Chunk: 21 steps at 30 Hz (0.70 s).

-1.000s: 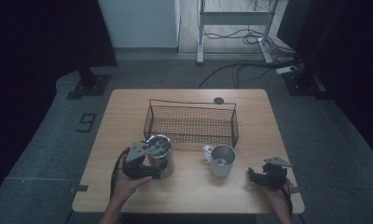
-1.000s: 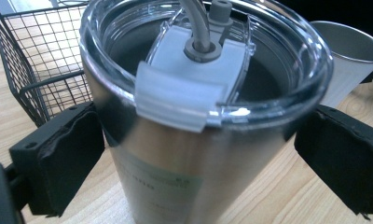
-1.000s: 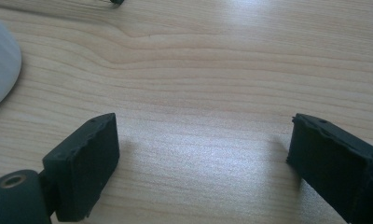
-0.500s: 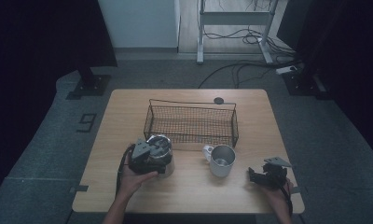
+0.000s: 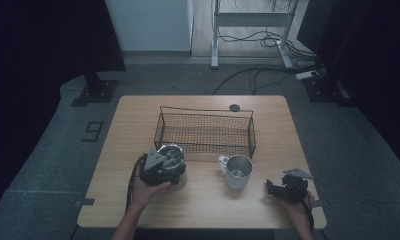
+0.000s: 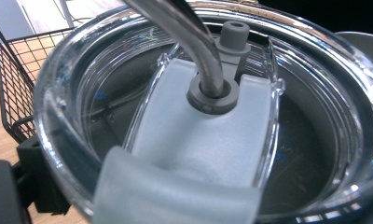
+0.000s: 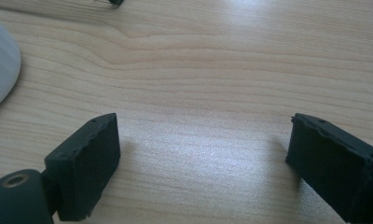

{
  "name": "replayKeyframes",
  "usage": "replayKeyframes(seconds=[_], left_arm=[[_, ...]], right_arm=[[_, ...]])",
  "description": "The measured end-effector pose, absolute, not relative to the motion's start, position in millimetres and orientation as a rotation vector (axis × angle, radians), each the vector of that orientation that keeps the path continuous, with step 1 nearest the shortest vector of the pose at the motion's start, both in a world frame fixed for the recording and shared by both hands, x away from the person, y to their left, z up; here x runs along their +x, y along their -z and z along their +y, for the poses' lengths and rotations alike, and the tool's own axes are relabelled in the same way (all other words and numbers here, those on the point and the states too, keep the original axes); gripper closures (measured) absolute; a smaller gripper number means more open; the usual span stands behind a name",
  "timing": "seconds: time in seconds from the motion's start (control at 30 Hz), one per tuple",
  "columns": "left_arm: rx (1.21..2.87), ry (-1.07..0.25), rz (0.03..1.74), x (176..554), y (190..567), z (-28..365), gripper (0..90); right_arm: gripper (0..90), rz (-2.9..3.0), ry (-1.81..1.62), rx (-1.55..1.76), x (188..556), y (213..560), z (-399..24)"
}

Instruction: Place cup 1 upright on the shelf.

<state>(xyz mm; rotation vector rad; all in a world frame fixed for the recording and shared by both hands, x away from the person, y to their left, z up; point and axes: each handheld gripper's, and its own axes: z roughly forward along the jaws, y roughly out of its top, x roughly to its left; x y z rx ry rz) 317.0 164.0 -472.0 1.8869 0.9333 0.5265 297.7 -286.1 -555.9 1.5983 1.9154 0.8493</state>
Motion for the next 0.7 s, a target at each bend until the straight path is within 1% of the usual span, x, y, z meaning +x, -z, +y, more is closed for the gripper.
replayKeyframes(seconds=[0.23, 0.43, 0.7], left_arm=[[1.878, -0.525, 0.943, 316, 470, 165, 3.8], [1.84, -0.502, 0.948, 312, 456, 170, 3.8], [1.835, -0.541, 0.967, 314, 438, 170, 3.9]], right_arm=[[9.9, 1.914, -0.853, 1.601, 298, 556, -287], [10.1, 1.91, -0.849, 1.604, 298, 556, -287], [10.3, 1.909, -0.853, 1.604, 298, 556, -287]])
